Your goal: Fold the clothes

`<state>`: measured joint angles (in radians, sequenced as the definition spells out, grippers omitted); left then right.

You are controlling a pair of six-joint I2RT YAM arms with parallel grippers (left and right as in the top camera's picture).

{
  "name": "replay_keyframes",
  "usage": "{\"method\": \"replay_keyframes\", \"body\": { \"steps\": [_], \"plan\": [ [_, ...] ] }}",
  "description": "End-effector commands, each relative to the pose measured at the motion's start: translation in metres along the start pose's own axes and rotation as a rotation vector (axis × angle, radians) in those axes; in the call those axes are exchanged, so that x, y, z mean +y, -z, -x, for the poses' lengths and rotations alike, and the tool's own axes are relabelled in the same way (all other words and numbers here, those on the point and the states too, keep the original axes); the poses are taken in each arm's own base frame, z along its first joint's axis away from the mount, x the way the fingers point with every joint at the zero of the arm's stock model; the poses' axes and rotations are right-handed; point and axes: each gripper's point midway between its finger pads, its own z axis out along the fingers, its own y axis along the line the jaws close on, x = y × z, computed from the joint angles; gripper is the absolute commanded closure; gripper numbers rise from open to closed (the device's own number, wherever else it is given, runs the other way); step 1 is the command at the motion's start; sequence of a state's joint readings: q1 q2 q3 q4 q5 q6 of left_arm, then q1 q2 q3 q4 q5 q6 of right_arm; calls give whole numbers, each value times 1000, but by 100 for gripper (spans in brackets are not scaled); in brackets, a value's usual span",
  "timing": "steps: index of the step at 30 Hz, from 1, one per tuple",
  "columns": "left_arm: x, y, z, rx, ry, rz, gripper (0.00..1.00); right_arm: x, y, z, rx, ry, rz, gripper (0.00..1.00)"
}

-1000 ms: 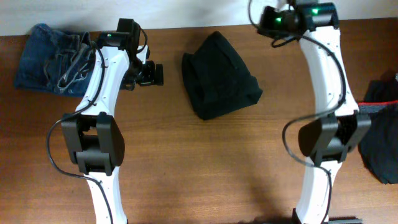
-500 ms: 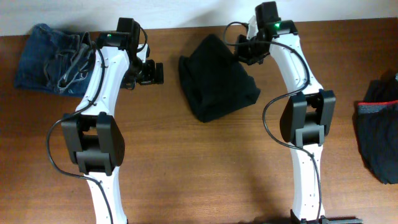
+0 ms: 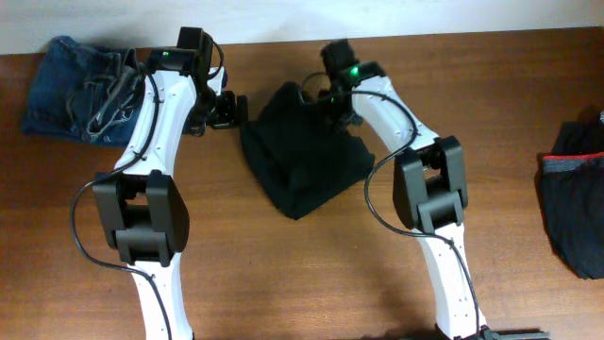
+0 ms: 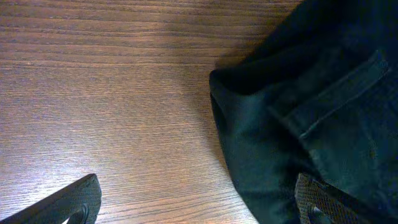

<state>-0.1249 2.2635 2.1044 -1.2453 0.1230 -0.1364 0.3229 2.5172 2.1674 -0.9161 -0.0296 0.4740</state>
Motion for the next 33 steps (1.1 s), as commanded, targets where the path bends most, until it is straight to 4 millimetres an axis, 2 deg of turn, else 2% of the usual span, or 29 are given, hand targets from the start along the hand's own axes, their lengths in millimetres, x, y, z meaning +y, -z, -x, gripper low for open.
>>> {"method": "replay_keyframes", "body": {
  "steps": [1,5,10,13,16,17,18,19,20,22,24,25,27,30,33],
  "plan": [
    [-3,13,-1,-18,2,-13,1,-13,-28,-28,41,-36,-106,96],
    [3,13,1,-21,15,-11,1,-21,-6,-13,3,-38,-135,96],
    [6,14,0,-18,23,-14,1,-28,54,12,-59,-69,-132,96],
    [-21,14,-8,9,-86,-117,1,-34,91,24,-118,-79,-146,95],
    [-49,16,-14,16,-189,-185,1,-41,121,33,-165,-81,-151,83],
    [-56,17,-16,13,-212,-187,1,-43,131,35,-174,-73,-147,72],
    [-64,19,-18,9,-242,-190,1,-47,137,36,-180,-72,-148,66],
    [-80,25,-22,-2,-294,-198,2,-56,150,39,-189,-85,-151,57],
    [-91,30,-25,-9,-322,-205,5,-65,157,39,-187,-101,-154,55],
    [-119,42,-33,-35,-386,-220,16,-86,167,40,-160,-151,-130,54],
    [-138,47,-37,-55,-429,-234,26,-104,168,39,-119,-195,-89,54],
    [-147,47,-40,-55,-447,-238,38,-116,168,39,-100,-219,-73,54],
    [-155,42,-50,-26,-456,-240,70,-140,170,38,-70,-272,-51,56],
    [-162,31,-64,17,-467,-247,98,-157,174,39,-38,-292,39,61],
    [-164,8,-84,84,-468,-270,99,-175,178,36,-18,-327,67,65]
  ]
}}
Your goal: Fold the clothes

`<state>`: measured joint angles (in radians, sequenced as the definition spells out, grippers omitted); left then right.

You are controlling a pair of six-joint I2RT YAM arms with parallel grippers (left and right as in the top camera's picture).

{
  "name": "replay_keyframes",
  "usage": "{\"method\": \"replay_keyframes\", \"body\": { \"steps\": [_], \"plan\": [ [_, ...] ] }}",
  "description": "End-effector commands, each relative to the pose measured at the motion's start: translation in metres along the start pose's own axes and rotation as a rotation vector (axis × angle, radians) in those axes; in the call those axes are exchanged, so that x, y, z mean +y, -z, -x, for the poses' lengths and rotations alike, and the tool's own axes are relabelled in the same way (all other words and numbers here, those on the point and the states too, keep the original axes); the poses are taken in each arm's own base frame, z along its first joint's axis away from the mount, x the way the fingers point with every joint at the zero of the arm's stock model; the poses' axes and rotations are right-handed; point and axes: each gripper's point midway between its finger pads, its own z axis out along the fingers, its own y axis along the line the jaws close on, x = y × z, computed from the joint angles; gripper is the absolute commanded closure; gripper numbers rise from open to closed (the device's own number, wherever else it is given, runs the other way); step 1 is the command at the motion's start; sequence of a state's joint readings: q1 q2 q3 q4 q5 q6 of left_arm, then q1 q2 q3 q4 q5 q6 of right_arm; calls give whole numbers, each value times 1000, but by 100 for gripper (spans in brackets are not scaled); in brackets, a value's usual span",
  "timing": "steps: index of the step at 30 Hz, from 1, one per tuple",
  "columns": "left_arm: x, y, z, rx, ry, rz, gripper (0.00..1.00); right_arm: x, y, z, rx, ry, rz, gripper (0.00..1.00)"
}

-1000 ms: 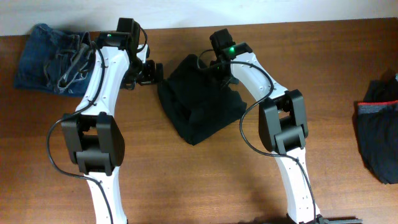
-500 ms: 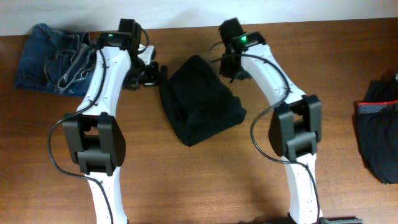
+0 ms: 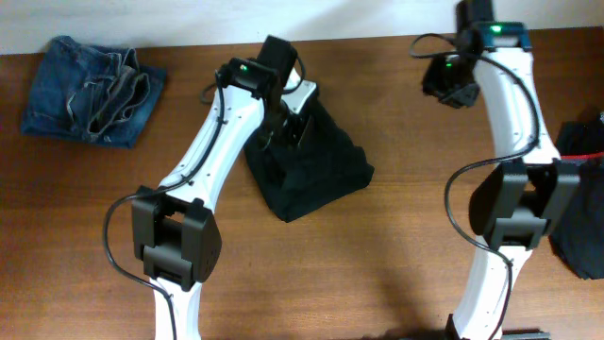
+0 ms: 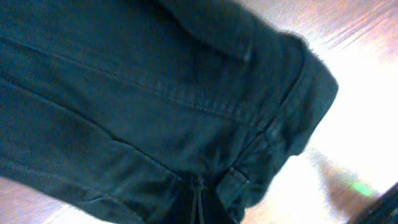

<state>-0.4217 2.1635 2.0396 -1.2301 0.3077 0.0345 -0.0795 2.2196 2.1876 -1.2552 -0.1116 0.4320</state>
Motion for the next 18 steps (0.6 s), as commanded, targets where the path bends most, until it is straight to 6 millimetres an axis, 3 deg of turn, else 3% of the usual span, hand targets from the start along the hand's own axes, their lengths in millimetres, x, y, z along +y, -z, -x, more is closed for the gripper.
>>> {"method": "replay_keyframes", "body": {
  "steps": [1,4,8,11,18],
  "plan": [
    [-4,-28,-28,76,23,-45,99,0,15,0,24,9,89,66],
    [4,-52,-46,116,53,-45,99,-4,16,-2,34,36,84,68],
    [19,-84,-86,204,99,-44,99,-4,16,-4,41,41,82,68],
    [28,-90,-104,248,133,-44,99,-2,16,-5,48,41,92,69],
    [40,-86,-105,247,139,2,96,-1,16,-11,71,86,105,69]
  ]
}}
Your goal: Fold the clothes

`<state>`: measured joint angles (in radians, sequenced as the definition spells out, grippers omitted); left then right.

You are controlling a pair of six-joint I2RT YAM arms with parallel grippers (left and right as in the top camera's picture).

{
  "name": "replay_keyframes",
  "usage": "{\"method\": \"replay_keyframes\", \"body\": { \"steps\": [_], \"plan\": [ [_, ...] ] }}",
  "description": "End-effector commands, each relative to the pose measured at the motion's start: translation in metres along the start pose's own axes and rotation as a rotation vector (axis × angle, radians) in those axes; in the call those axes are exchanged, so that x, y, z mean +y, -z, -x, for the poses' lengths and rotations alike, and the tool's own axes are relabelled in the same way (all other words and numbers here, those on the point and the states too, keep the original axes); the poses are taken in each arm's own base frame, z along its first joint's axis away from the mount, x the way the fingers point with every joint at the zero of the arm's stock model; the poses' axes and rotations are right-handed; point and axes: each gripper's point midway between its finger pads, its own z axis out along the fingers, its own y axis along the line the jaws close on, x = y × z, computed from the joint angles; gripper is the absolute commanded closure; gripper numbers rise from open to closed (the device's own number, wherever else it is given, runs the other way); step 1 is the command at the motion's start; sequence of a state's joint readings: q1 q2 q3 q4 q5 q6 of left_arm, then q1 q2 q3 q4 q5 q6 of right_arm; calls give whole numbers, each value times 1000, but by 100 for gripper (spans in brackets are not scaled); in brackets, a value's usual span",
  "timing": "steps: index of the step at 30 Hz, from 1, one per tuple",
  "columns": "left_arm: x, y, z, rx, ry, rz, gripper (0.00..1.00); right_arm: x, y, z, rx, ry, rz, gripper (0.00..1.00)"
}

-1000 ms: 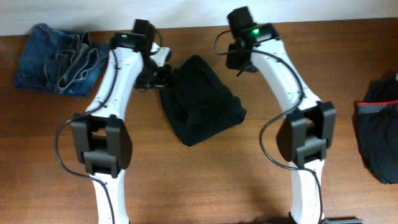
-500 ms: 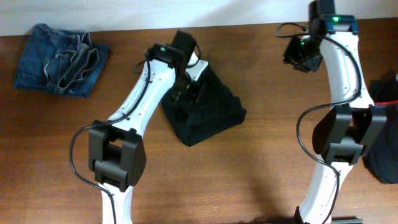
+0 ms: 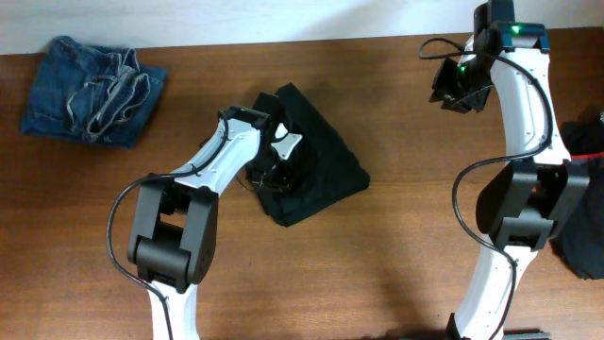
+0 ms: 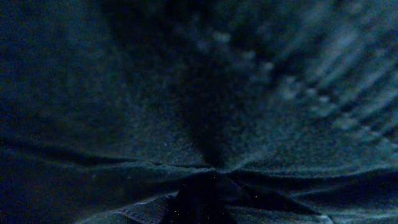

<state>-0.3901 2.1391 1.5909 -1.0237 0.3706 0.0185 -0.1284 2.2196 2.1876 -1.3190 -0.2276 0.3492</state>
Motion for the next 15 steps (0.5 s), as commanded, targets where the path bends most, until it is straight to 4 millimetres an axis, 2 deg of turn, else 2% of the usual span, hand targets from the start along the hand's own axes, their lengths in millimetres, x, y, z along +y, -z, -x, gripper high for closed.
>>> {"method": "replay_keyframes", "body": {
  "steps": [1,2,4,5,7,8,9,10,13,15],
  "plan": [
    [18,-2,-15,44,26,84,95,12,12,-2,-9,102,46,68],
    [18,1,-15,38,22,92,94,18,12,-5,4,159,82,67],
    [15,13,-11,17,15,98,91,32,14,-12,25,270,167,60],
    [9,28,-4,-21,2,98,87,50,19,-23,47,418,295,43],
    [1,49,4,-83,-18,100,70,55,21,-30,58,492,335,18],
    [-2,61,7,-120,-29,108,48,53,21,-34,67,534,336,1],
    [-5,68,9,-142,-36,108,14,53,21,-36,72,552,341,1],
    [-7,74,10,-159,-38,108,1,55,20,-41,85,597,367,1],
    [-7,77,11,-173,2,107,1,66,15,-62,134,725,473,1],
    [2,79,11,-180,64,129,1,70,5,-73,168,766,498,1]
  ]
}}
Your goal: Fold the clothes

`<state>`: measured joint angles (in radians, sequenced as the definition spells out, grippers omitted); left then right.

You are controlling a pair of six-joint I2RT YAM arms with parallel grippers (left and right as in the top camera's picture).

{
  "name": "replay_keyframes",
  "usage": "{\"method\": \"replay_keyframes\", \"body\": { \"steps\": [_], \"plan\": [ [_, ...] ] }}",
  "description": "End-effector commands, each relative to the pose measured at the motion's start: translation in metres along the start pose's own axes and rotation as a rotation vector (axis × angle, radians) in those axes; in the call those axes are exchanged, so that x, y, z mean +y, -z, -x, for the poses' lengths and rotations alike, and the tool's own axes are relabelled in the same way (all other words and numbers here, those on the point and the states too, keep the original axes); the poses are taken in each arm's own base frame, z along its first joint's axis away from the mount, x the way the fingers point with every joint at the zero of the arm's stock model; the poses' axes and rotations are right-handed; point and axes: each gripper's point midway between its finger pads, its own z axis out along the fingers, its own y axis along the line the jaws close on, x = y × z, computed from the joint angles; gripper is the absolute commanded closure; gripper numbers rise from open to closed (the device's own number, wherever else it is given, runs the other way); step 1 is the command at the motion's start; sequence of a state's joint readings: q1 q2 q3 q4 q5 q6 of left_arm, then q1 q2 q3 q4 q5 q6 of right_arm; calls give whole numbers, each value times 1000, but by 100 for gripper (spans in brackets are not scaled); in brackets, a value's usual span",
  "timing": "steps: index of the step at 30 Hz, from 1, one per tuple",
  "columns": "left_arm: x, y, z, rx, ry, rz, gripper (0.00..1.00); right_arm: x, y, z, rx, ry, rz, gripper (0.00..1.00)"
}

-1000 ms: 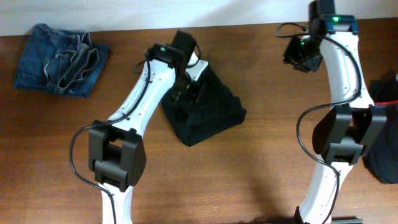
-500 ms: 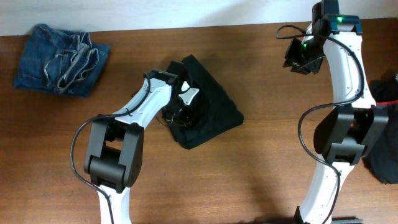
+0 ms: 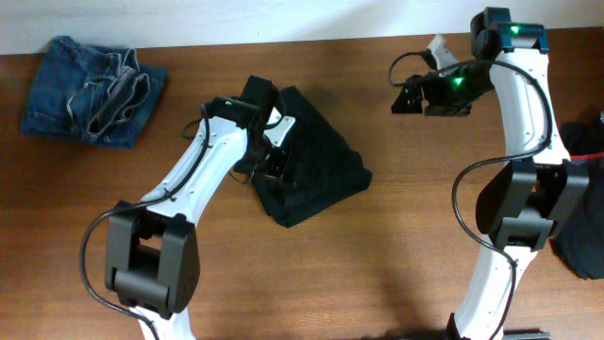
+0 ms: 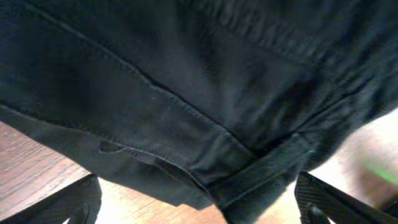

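A black garment (image 3: 316,161) lies folded in a rough triangle at the table's middle. My left gripper (image 3: 276,149) hovers over its left part. In the left wrist view the black cloth (image 4: 186,81) fills the picture, seams and a hem showing. There the left gripper (image 4: 196,190) is open, its fingertips (image 4: 74,202) wide apart on either side of the cloth's lower edge, holding nothing. My right gripper (image 3: 408,95) hangs over bare wood at the back right, away from the garment. Its jaws are too dark to read.
Folded blue jeans (image 3: 90,87) lie at the back left corner. Another dark garment with a red and grey band (image 3: 574,194) lies at the right edge. The wooden table (image 3: 377,264) shows bare wood toward the front.
My left gripper was down low on the garment's front left with cloth filling its view; now it sits further back and higher, fingers open. My right gripper has shifted left over the table.
Both grippers were at the black garment's back corners, the left open beside it. Then the left was over the garment and the right had gone to the back right. The left then sat close against the cloth, and now is open above it.
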<state>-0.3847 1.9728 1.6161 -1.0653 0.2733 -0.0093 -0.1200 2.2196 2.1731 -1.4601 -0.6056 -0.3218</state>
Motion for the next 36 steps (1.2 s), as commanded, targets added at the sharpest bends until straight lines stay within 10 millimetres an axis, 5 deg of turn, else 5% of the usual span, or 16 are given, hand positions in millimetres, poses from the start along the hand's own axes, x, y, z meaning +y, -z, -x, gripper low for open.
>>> {"method": "replay_keyframes", "body": {
  "steps": [1,11,17,24,36],
  "plan": [
    [15,12,5,-35,106,46,1,26,-26,-7,36,190,129,1],
    [42,13,4,-39,294,61,1,65,-100,-23,148,370,266,1],
    [46,-10,-3,-22,391,18,1,62,-132,-23,176,395,271,1],
    [46,-40,-10,-38,417,-55,1,53,-157,-27,187,358,325,1],
    [66,-50,-18,-52,566,-26,1,58,-168,-26,165,319,414,1]
  ]
}}
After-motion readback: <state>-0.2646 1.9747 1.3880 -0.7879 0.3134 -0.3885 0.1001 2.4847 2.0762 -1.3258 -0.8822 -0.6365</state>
